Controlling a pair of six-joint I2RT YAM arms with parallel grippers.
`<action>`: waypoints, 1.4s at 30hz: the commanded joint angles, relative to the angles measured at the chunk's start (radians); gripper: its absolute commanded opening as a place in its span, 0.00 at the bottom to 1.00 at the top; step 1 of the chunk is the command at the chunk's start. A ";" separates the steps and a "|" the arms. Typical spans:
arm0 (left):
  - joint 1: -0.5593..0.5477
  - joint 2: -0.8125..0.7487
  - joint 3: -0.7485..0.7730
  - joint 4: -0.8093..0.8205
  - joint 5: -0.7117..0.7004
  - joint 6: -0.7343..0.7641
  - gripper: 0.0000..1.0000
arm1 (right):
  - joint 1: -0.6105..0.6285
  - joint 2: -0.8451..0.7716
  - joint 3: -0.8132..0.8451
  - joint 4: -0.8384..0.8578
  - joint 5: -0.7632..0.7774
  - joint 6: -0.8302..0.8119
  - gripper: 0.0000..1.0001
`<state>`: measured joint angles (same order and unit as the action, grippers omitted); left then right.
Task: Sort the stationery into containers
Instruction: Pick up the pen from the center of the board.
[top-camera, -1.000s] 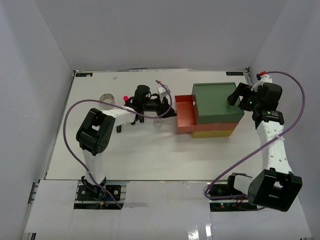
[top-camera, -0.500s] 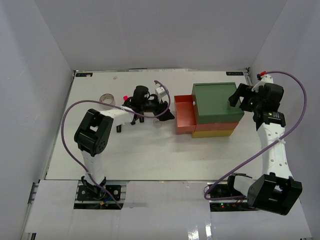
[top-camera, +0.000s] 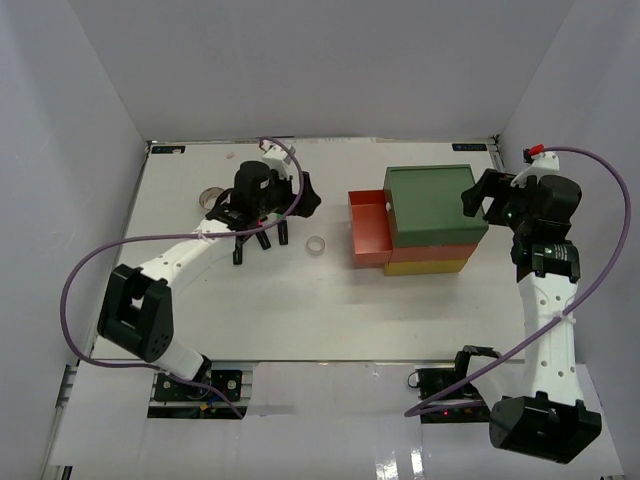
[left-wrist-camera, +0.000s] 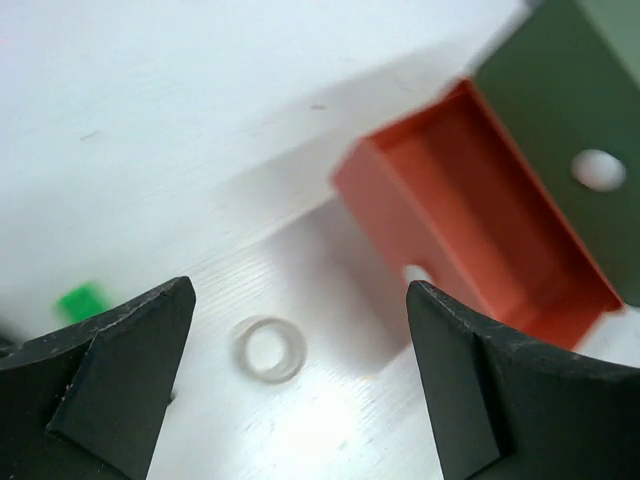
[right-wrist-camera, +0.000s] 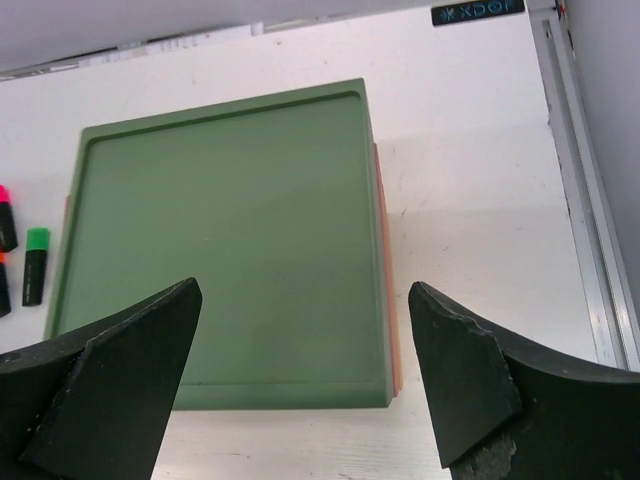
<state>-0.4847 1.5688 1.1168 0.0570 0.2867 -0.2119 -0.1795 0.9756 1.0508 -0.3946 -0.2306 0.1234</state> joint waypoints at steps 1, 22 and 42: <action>0.037 -0.096 -0.047 -0.251 -0.450 -0.187 0.98 | 0.034 -0.060 0.003 0.011 0.005 -0.005 0.90; 0.310 0.125 -0.084 -0.454 -0.484 -0.254 0.86 | 0.244 -0.259 -0.100 0.016 0.223 -0.076 0.90; 0.250 0.037 0.009 -0.493 -0.161 -0.354 0.20 | 0.272 -0.285 -0.126 0.034 0.269 -0.082 0.90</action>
<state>-0.1955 1.7157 1.0504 -0.4324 -0.0280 -0.4973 0.0841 0.7048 0.9325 -0.4091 0.0235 0.0486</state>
